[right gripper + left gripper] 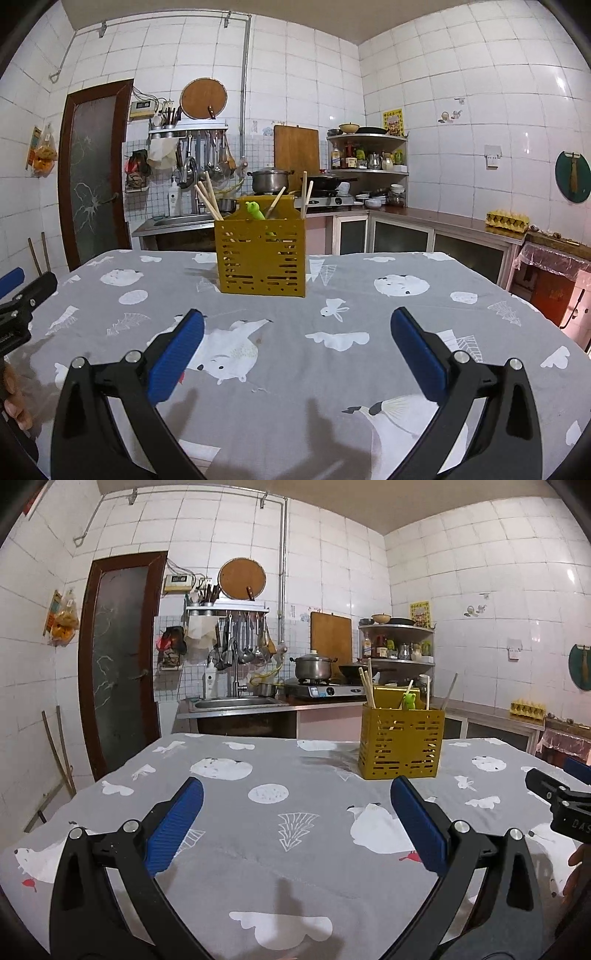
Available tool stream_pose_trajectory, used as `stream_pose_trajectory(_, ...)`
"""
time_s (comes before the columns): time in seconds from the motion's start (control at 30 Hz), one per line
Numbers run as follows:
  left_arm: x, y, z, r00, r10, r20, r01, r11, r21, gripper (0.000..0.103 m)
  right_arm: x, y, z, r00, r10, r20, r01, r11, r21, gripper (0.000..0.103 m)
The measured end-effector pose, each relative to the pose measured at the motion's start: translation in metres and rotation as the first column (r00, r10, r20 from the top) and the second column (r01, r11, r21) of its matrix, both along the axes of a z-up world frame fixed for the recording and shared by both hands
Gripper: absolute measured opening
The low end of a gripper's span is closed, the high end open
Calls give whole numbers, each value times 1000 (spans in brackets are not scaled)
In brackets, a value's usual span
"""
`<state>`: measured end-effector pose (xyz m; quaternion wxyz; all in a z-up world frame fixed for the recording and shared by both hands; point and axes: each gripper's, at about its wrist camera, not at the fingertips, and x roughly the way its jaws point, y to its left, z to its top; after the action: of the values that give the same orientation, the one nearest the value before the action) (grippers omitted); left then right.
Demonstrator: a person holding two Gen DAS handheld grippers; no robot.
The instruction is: Organize utensils
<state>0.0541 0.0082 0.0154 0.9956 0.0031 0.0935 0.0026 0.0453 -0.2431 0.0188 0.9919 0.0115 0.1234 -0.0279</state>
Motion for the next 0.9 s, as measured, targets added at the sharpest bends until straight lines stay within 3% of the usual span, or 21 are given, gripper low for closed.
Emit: stream_pose_trajectory(0.9, -7, 1, 2, 1000, -8, 27, 8, 1000, 13, 98, -4, -2, 0, 998, -54, 11, 54, 998, -11, 99)
